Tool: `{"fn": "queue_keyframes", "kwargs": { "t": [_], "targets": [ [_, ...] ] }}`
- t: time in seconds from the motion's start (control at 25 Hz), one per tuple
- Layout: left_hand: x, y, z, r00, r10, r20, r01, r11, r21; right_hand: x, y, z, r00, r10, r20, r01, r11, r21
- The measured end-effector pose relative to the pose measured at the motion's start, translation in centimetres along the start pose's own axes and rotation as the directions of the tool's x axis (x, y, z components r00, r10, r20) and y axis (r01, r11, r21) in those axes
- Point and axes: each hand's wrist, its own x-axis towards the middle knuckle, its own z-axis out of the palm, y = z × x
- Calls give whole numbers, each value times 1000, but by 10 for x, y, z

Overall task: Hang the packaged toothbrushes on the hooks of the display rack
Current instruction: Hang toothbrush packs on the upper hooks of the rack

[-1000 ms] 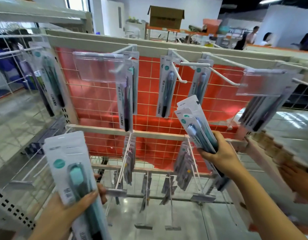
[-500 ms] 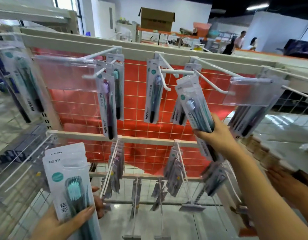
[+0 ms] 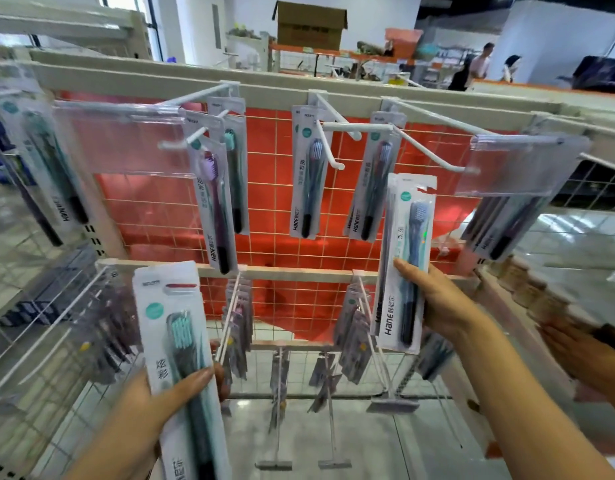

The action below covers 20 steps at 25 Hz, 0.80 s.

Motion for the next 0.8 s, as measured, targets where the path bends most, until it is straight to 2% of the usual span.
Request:
{"fn": "queue_keyframes", "kwargs": {
  "t": [0.24,0.52,0.8],
  "targets": [
    [8,-1,24,987,-147,58,152,984,-89,-9,11,-16,994,73,-87,-74,997,-7],
    [4,2,36,993,-112,25,115,980,-161,-18,6,-23,993,7,-117,-4,1000,25],
    [2,-5,34,980,-181,89,196,955,-223,-30,14,-8,994,108,-9,-106,989,105]
  ]
}}
